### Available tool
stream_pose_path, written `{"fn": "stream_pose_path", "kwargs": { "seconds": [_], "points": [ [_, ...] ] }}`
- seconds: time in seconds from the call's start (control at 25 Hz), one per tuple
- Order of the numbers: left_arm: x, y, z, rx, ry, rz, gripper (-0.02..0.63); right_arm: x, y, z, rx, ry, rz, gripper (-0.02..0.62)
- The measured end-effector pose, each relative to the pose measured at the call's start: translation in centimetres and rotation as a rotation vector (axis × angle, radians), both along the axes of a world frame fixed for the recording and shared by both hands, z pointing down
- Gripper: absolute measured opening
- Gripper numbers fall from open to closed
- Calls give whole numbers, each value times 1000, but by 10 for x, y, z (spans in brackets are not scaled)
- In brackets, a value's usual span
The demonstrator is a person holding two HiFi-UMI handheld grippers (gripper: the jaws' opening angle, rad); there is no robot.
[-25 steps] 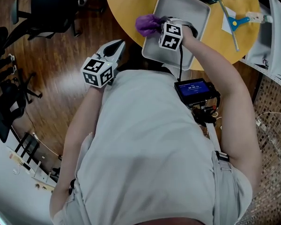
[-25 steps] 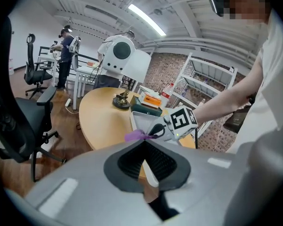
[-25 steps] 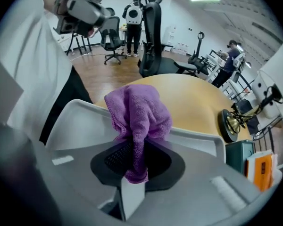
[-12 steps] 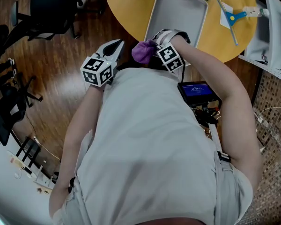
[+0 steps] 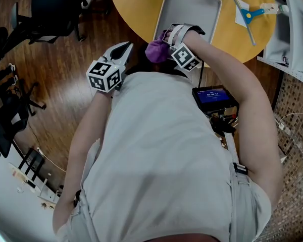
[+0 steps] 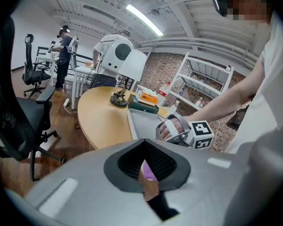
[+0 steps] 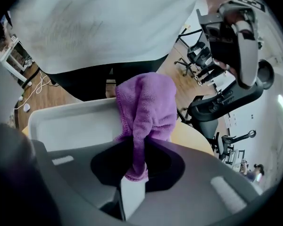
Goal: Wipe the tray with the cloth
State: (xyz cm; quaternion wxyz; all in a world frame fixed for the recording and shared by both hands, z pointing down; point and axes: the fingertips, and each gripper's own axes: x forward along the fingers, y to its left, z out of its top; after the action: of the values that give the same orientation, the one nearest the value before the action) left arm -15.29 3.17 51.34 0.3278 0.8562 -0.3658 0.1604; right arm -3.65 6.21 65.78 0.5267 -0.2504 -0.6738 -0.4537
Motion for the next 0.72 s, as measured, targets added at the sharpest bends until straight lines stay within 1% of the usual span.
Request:
{"fn": "stream_pose_path", "kwargs": {
  "seconds": [0.2,0.4,0.56,0.64,0.72],
  "points": [
    [5,-5,1,2,7,15,0,36,9,2,-8,23,8,57],
    [12,-14,7,-1,10,45,0,85,22,7,-33,57,55,57],
    [25,-18,11,-3,13,80,0,122,30,11,-44,102,83,58],
    [29,-22,11,-2,12,96,0,133,28,12,-42,114,95,58],
    [31,-25,11,-2,14,108,0,134,25,11,-41,110,106,57]
  ]
}}
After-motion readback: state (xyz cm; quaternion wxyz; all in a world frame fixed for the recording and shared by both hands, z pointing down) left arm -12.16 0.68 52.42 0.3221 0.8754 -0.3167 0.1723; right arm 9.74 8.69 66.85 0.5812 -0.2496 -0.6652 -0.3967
